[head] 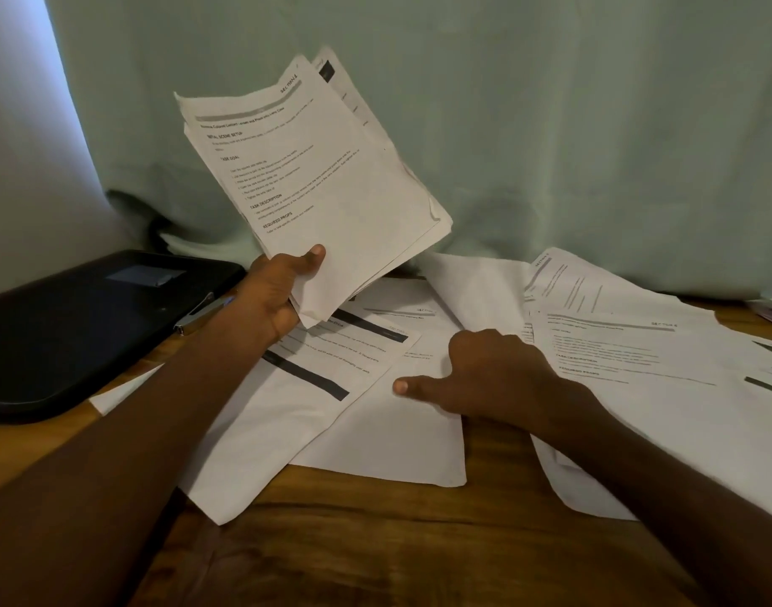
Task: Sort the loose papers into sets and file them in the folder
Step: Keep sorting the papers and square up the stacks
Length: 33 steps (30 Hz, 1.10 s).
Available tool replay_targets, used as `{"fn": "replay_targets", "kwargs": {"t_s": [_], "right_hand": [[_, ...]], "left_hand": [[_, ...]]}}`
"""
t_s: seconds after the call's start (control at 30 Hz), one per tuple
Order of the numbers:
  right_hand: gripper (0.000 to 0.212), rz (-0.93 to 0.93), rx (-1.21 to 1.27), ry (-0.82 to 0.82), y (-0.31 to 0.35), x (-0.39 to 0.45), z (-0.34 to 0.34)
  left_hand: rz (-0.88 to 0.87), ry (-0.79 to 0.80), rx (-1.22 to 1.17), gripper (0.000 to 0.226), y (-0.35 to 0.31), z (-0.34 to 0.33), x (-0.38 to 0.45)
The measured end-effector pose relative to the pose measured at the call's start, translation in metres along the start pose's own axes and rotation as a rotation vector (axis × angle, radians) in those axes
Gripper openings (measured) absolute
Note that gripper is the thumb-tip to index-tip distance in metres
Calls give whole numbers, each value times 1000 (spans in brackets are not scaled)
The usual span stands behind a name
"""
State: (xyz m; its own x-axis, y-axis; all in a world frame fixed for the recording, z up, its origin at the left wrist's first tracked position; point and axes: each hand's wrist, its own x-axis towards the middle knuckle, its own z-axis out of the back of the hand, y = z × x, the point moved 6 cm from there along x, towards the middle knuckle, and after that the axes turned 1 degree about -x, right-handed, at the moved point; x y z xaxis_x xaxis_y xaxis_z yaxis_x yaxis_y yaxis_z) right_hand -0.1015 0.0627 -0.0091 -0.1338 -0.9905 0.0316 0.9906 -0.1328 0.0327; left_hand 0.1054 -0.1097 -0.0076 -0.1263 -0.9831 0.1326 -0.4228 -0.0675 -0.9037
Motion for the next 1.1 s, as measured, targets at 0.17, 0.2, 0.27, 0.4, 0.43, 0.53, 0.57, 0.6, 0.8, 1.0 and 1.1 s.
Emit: {"fn": "replay_targets", "kwargs": {"t_s": [0.17, 0.2, 0.27, 0.4, 0.43, 0.53, 0.57, 0.6, 0.8, 1.0, 1.1], "right_hand": [[59, 0, 74, 7, 9, 4, -4], [57, -5, 109, 4, 9, 5, -4], [53, -24, 204, -22, 6, 9, -6], [56, -145, 494, -69, -8, 20, -11], [49, -166, 578, -83, -12, 22, -12], [30, -151, 727, -225, -19, 22, -3], [31, -116, 703, -301, -19, 20, 4], [30, -73, 664, -380, -17, 17, 12], [16, 67, 600, -804, -29, -1, 58], [12, 20, 1043, -1026, -95, -1, 82], [14, -72, 1244, -1043, -130, 7, 76]], "left_hand": [[-2, 1, -1, 36, 2, -4, -1], [2, -5, -3, 34, 2, -4, -1], [13, -17, -6, 31, 4, -3, -1], [12, -26, -13, 44, 4, -2, -3], [8, -26, -17, 45, 2, -1, -3], [5, -18, -41, 42, -1, 0, -5], [3, -12, -51, 42, -2, -1, -5], [0, -3, -67, 43, -3, -1, -6], [-83, 93, -218, 28, -15, -9, -13], [-151, 143, -146, 44, -18, -9, -12], [-144, 128, -80, 51, -13, -13, -13]]}}
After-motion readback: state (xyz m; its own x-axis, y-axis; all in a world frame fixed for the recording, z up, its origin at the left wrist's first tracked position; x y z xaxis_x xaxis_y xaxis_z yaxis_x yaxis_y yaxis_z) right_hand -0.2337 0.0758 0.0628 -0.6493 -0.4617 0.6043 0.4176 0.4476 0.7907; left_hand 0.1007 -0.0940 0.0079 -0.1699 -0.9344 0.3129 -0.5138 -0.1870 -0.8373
